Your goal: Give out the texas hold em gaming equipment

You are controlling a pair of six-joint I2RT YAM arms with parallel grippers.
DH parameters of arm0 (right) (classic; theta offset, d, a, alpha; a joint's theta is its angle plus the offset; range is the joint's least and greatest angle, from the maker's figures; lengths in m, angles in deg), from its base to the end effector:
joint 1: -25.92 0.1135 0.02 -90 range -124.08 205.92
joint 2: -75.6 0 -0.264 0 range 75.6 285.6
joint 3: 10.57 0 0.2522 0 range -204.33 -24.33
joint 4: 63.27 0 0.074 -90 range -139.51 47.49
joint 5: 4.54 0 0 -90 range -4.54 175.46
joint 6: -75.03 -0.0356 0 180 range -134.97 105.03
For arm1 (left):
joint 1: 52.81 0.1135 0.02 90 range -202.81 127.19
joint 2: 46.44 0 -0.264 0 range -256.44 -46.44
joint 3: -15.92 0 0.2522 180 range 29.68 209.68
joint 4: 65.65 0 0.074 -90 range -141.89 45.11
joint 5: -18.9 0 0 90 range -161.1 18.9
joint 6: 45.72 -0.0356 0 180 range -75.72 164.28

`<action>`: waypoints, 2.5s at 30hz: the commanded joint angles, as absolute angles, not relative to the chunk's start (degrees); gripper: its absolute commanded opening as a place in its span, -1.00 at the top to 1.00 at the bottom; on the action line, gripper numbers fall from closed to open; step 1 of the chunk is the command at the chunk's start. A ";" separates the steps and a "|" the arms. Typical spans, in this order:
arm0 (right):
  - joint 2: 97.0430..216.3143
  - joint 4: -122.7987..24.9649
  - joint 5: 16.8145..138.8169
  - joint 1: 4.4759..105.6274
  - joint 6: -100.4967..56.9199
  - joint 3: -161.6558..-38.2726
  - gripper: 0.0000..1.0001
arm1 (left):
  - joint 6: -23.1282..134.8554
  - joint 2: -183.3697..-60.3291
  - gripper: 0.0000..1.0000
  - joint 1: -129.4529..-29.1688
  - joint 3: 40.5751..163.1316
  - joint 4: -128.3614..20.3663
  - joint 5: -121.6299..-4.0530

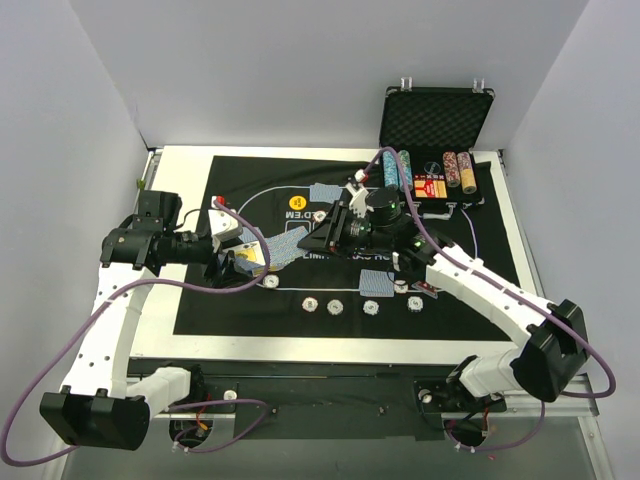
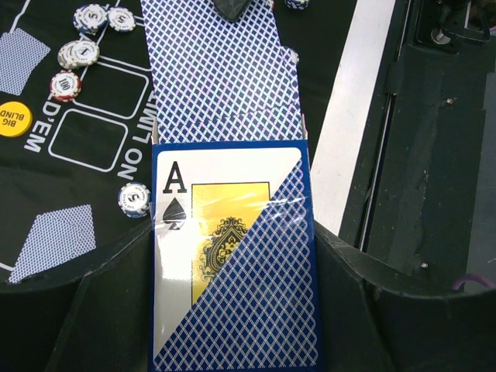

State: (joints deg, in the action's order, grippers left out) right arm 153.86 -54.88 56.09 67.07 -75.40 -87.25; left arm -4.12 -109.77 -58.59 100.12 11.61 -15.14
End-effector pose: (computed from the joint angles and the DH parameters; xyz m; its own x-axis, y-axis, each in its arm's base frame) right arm 0.2308 0.2249 0.3468 -0.8795 0.2381 -0.4122 -0.3491 0.2661 0.8985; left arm 0.1852 -0.0484 0.3610 -0.1667 0.4376 -0.8836 0.9600 0.2764 -0.0443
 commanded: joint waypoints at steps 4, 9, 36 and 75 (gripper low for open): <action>151.01 -54.17 56.36 66.36 -73.86 -86.91 0.57 | -3.79 -108.14 0.78 -58.17 101.84 9.19 -11.95; 150.31 -53.21 56.45 66.09 -73.16 -86.99 0.67 | -3.71 -108.14 0.78 -58.17 101.93 9.10 -12.04; 148.28 -39.85 56.81 64.77 -64.20 -93.32 0.64 | -2.83 -108.41 0.78 -58.17 101.93 8.05 -11.95; 146.88 -41.70 53.29 56.26 -63.41 -99.65 1.00 | -3.00 -105.68 0.87 -55.01 97.62 8.57 -7.29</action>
State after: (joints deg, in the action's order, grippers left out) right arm 149.73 -41.85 53.80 59.25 -65.74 -97.74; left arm -1.43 -107.02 -55.47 96.95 8.35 -10.83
